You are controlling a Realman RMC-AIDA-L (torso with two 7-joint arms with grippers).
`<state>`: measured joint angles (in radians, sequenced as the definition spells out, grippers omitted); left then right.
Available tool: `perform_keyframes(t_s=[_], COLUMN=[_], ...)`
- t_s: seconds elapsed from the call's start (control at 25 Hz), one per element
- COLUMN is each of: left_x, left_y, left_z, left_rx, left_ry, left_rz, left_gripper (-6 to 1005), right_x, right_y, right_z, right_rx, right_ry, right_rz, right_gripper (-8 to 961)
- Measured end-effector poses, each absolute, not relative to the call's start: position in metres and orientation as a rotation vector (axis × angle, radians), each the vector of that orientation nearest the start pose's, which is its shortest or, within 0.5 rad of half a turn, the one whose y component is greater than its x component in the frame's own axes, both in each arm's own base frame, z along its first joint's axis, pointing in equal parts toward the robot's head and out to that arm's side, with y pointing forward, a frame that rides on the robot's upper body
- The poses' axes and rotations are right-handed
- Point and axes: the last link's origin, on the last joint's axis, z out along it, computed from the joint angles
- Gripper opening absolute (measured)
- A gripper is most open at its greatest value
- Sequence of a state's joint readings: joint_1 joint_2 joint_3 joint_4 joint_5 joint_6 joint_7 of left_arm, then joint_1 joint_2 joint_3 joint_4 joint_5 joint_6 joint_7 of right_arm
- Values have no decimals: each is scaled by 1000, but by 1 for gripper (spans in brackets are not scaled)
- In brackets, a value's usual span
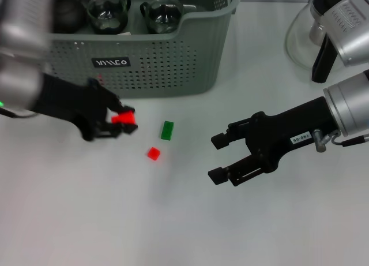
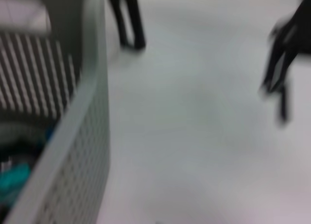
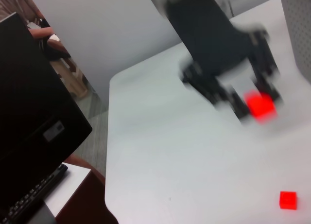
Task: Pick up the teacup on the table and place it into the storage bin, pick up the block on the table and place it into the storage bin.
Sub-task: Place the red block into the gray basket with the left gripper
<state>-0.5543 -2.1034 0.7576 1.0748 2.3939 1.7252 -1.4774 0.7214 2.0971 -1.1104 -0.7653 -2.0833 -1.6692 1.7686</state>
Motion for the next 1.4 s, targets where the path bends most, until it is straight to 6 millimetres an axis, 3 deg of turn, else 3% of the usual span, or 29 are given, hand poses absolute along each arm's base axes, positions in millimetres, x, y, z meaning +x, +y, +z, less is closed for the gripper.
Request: perform_keyframes(t_s=[0.12,0.2,0.4,0.52,0.72,0.92,1.08,1.2,1.28,1.36,1.4], left_x=[-241,-236,-218,-210,-207,-215,-218,-210,-200,-181,-181], left_y=[318,318,335,359,396,417,422,418,408,380,380], left_z=[79,97,131,137,131,131,132,135,135,127,127], left_rx=[-2911,-2841,-2631,-2550,-2452,-2308,-2275,-2304,-2381,-2599,-2599], left_ry=[-316,-303,-321,-397,-561,-654,-691,-715,-677,-555,-555], left_rz=[-413,-557,-752,-743,-671,-645,-621,-620,-638,-655,-655], left_gripper=[299,300,302,303,305,307,308,539,647,756,784], right_x=[176,178,179,179,180,181,181,182,183,183,183], right_y=[329,329,329,329,329,329,329,330,331,331,331], right_z=[-47,-45,-44,-45,-45,-45,-45,-44,-44,-44,-44], right_rx=[-3266,-3264,-3266,-3271,-3276,-3273,-3267,-3259,-3256,-3255,-3254], right_ry=[618,608,584,578,573,575,575,581,583,584,584], right_rz=[266,263,259,249,227,225,225,227,228,228,227], right_gripper=[881,881,881,880,880,880,880,880,880,880,880])
